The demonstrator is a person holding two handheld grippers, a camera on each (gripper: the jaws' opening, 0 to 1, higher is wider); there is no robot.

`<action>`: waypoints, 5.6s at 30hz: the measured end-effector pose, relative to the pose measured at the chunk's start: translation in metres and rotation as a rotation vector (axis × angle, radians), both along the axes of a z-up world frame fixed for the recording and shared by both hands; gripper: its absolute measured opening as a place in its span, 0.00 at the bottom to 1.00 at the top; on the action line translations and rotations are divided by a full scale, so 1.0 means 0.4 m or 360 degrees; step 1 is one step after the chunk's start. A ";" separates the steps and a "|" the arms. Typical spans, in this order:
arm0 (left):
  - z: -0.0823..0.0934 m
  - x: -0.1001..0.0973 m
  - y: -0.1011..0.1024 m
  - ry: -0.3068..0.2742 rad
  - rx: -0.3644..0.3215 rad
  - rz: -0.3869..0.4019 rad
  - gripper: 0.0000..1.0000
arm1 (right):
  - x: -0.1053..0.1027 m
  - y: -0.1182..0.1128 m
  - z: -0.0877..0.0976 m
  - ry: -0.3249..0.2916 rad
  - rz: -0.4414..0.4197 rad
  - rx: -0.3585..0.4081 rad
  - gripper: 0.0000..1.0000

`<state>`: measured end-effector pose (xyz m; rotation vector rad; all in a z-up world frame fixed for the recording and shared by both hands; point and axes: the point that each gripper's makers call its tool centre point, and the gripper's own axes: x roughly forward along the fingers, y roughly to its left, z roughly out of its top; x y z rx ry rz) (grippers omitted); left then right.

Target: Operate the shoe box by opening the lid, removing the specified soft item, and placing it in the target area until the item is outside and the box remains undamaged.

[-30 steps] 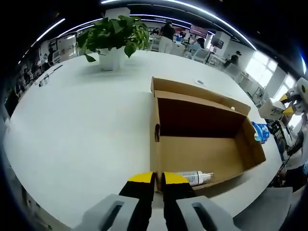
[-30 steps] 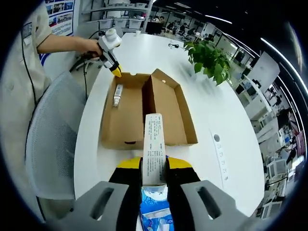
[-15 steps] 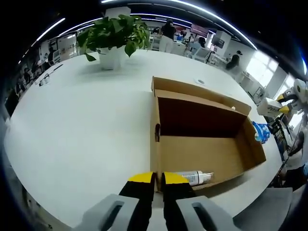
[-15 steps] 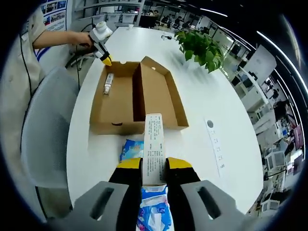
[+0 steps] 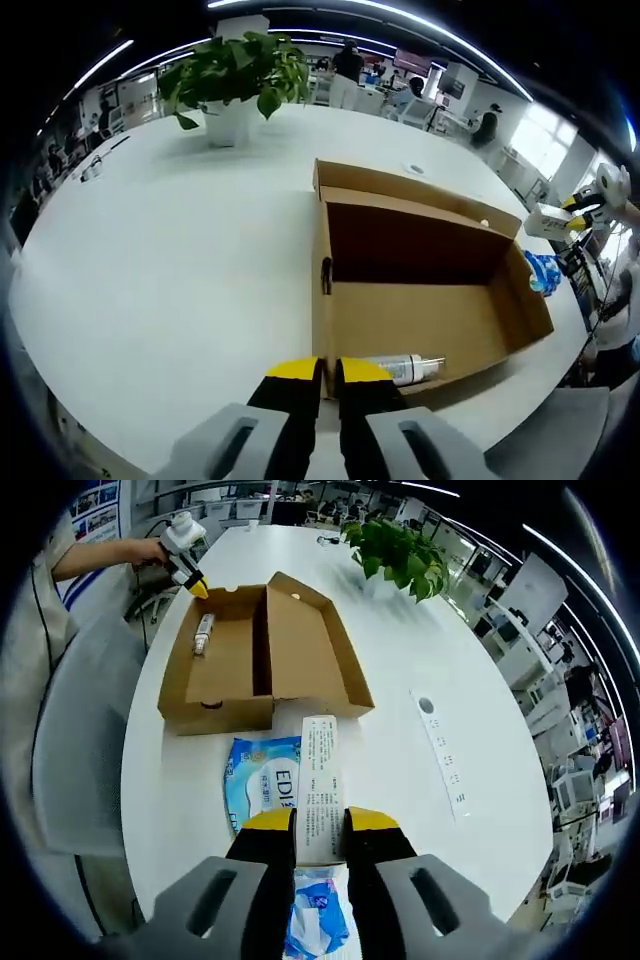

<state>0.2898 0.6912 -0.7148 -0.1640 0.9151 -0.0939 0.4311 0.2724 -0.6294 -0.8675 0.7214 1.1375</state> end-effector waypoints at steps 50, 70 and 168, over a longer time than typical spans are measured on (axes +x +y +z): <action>-0.005 0.004 0.006 0.0056 0.0042 -0.0018 0.05 | 0.085 -0.270 -0.227 0.0124 0.0026 -0.0434 0.16; -0.004 0.001 -0.002 0.0070 0.0052 -0.0024 0.05 | 0.107 -0.379 -0.287 0.0137 0.0193 -0.0671 0.16; 0.035 0.060 -0.146 0.0222 0.0459 -0.1586 0.40 | -0.274 -0.222 -0.008 -0.0150 -0.0883 0.0567 0.96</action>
